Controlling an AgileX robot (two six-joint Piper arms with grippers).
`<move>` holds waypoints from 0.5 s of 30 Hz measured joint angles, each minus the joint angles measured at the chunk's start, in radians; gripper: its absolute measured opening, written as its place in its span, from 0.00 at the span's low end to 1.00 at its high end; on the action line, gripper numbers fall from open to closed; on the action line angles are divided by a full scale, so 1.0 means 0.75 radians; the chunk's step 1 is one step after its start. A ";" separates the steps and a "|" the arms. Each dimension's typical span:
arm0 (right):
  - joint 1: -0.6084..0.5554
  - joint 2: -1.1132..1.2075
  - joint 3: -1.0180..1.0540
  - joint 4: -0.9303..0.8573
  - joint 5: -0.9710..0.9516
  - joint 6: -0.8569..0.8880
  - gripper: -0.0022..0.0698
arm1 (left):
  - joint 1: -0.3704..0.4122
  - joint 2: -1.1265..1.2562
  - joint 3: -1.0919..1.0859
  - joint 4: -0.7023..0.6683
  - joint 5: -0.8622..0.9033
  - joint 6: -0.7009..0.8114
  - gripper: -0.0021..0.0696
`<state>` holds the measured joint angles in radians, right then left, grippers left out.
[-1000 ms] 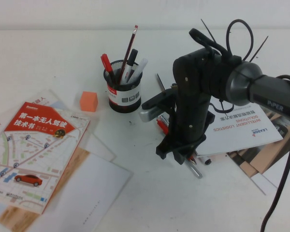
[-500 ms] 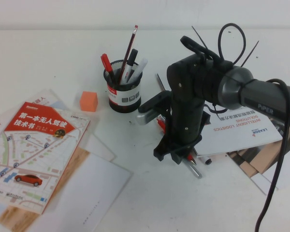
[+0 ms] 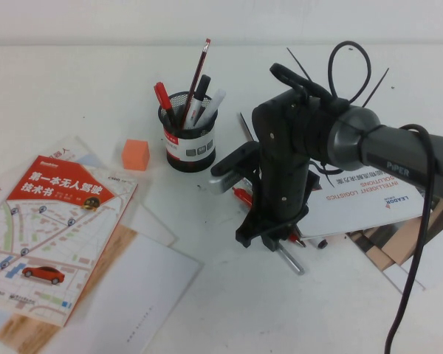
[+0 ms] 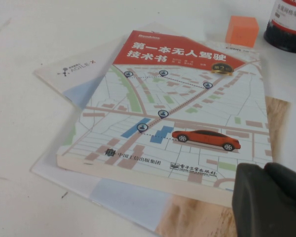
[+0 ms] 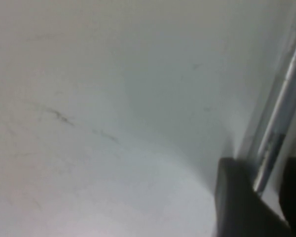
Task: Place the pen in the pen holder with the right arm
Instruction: Pick up the pen on the table
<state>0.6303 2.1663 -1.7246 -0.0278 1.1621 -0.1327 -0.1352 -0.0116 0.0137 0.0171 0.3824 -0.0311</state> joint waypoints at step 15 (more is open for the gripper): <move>0.003 -0.061 -0.026 0.181 -0.184 -0.020 0.11 | 0.000 0.000 0.000 0.000 0.000 0.000 0.02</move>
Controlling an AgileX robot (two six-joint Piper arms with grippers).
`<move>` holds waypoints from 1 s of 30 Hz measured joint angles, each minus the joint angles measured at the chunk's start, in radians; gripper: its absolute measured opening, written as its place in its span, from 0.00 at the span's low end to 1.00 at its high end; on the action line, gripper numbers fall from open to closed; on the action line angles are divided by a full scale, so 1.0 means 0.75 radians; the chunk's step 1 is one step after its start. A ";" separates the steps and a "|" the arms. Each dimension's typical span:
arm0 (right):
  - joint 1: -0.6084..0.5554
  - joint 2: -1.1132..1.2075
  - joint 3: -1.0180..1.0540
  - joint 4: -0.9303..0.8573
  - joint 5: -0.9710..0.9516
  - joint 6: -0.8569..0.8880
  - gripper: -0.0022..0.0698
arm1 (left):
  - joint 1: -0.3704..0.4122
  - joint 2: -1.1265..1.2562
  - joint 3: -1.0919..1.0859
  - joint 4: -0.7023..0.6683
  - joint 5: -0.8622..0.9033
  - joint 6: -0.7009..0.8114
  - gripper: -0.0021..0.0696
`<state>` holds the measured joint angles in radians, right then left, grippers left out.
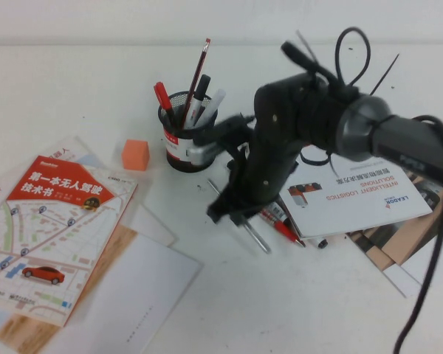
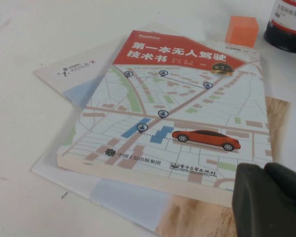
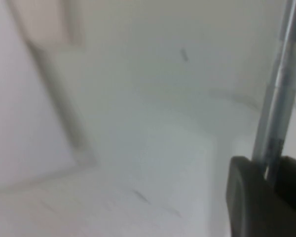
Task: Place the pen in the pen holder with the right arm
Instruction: Pick up the pen on the table, then place the pen onto the pen holder
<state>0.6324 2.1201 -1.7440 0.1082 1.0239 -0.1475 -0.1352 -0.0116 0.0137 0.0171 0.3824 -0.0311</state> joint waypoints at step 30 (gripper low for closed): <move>-0.071 -0.002 0.334 -0.677 -2.137 0.772 0.11 | 0.000 0.000 0.000 0.000 0.000 0.000 0.02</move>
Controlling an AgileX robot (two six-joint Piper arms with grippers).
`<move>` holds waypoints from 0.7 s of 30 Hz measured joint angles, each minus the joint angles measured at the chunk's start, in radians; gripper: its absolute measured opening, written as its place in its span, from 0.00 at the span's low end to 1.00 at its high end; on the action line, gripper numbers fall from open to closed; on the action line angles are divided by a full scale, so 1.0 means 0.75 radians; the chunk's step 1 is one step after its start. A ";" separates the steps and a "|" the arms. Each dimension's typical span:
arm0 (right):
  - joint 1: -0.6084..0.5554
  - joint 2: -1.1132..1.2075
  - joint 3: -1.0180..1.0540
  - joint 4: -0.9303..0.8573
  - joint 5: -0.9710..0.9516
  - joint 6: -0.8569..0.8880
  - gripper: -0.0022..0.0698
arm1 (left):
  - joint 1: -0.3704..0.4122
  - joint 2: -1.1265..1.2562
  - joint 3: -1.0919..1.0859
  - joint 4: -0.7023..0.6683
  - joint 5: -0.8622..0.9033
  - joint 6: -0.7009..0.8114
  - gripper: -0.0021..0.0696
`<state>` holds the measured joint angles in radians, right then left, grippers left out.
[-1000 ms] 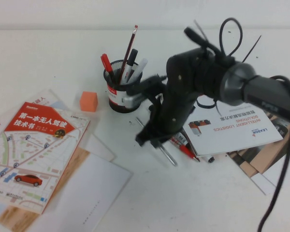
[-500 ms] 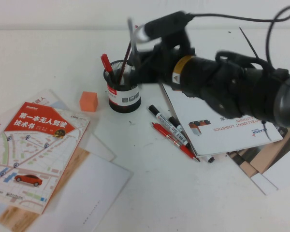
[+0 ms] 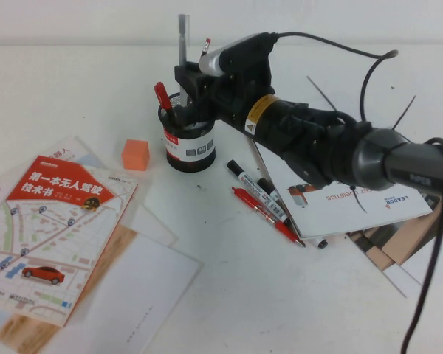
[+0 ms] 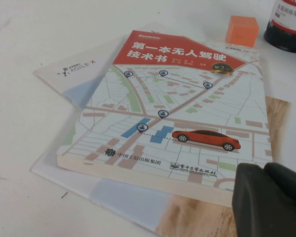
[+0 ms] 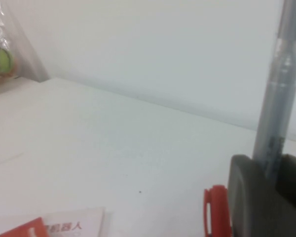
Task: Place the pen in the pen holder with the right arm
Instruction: Place the pen onto the pen holder
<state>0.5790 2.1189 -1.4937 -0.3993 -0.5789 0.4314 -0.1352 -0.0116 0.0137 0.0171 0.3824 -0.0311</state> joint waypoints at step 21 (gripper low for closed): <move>-0.010 -0.103 0.030 0.025 0.015 0.025 0.11 | 0.000 0.000 0.000 0.000 0.000 0.000 0.02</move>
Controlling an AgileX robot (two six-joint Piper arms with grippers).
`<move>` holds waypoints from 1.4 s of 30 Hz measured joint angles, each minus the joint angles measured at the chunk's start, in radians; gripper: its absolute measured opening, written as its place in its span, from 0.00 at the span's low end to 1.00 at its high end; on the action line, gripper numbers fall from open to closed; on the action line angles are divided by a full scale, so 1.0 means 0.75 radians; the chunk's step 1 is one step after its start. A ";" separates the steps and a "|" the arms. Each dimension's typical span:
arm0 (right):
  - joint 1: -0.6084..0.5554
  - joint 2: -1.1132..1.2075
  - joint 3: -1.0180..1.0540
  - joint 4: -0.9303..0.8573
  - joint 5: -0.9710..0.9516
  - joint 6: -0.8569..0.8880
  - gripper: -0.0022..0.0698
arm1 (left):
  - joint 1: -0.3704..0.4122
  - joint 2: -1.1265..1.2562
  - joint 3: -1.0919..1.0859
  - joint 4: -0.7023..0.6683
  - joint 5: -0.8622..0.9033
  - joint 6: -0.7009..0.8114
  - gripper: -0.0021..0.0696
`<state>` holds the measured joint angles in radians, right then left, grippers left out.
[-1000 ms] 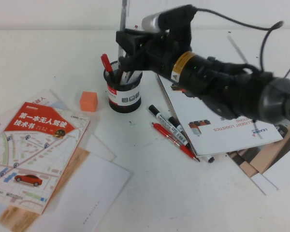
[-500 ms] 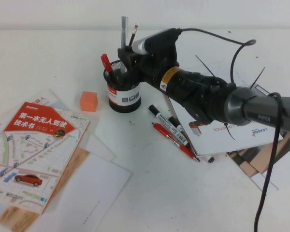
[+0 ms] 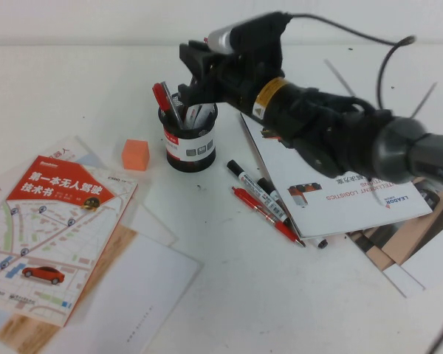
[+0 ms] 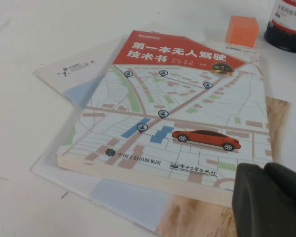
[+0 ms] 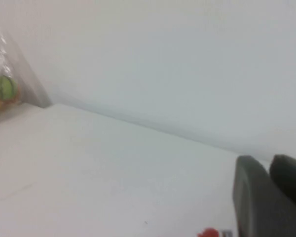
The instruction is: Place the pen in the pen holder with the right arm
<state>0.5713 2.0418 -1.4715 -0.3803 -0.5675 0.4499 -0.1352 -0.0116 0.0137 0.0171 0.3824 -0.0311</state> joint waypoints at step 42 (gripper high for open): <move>-0.386 -2.259 1.661 -0.099 0.875 -0.003 0.00 | 0.000 0.000 0.000 0.000 0.000 0.000 0.02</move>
<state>0.2819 0.3473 -0.2257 -0.4549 0.0885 0.4479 -0.1352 -0.0116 0.0137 0.0171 0.3824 -0.0311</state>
